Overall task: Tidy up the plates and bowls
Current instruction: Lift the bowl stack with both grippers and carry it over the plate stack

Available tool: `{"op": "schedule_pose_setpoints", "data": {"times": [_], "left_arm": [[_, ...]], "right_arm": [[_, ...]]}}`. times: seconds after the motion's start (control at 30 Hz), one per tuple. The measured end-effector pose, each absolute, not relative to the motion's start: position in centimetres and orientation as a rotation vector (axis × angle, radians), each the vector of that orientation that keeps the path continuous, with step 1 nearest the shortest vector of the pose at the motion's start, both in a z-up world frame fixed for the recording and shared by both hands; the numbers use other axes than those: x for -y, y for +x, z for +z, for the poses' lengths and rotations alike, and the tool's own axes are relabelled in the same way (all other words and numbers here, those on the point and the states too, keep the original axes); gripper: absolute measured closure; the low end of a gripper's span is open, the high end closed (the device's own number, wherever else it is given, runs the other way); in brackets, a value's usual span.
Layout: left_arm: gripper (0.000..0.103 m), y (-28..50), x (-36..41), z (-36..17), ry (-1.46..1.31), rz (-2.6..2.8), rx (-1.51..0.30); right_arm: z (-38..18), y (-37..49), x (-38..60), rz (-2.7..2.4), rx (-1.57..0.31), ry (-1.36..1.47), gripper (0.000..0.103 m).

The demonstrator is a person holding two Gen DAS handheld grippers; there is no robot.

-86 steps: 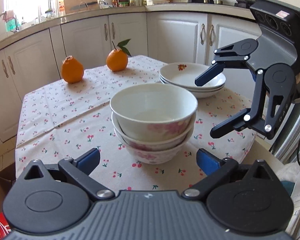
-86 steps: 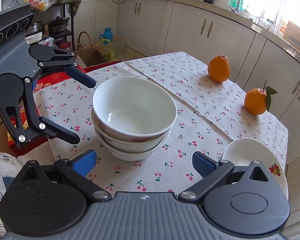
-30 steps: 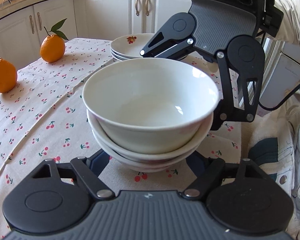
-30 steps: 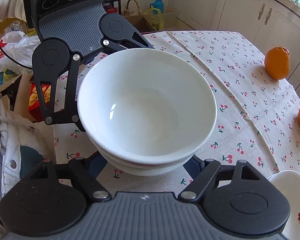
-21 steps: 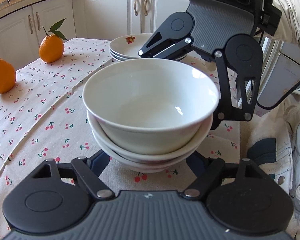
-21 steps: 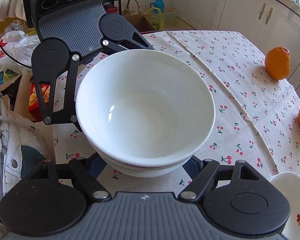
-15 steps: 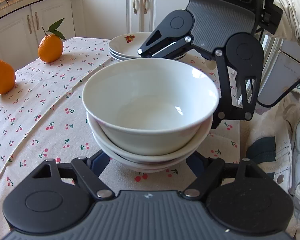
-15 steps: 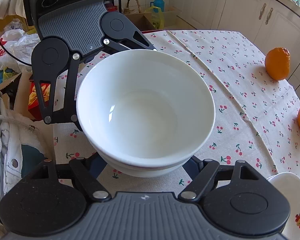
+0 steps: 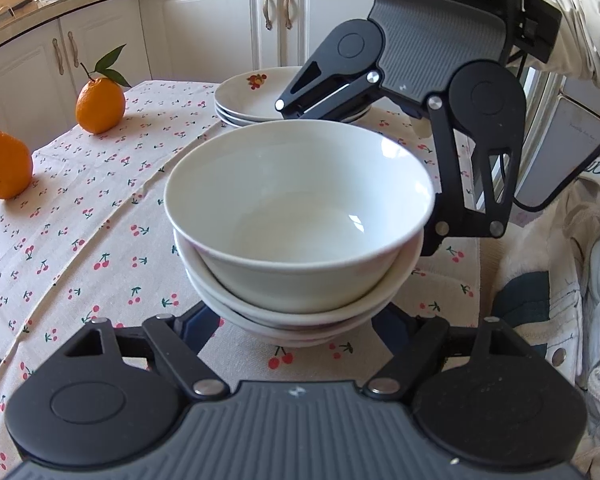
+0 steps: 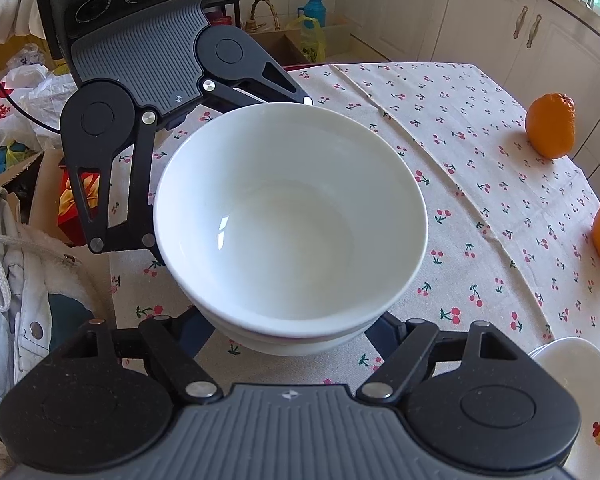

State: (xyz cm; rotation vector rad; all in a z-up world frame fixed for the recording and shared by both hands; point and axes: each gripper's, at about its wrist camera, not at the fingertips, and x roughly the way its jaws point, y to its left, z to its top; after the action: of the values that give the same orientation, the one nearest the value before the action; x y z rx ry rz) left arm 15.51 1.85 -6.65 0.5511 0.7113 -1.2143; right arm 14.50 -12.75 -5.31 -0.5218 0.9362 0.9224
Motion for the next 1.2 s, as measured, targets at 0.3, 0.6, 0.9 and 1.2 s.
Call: {"op": "schedule_pose_setpoints", "data": {"times": [0.3,0.6,0.9,1.2], "left_arm": [[0.021,15.0,-0.3,-4.7,0.560,-1.210,-0.679],[0.021,16.1,3.9,-2.9,0.565,-1.237,-0.632],[0.021,18.5,10.0,-1.8,0.585,-1.290,-0.569],[0.021,21.6,15.5,-3.3,0.586,-1.334,-0.586]], "right_arm": [[-3.7,14.2,14.6,0.911,-0.909,-0.507,0.020],[-1.6,14.2,18.5,0.853,-0.868,-0.527,0.019],[-0.1,15.1,24.5,0.759,-0.844,-0.534,0.019],[-1.4,16.8,29.9,0.691,-0.867,-0.513,0.019]]}}
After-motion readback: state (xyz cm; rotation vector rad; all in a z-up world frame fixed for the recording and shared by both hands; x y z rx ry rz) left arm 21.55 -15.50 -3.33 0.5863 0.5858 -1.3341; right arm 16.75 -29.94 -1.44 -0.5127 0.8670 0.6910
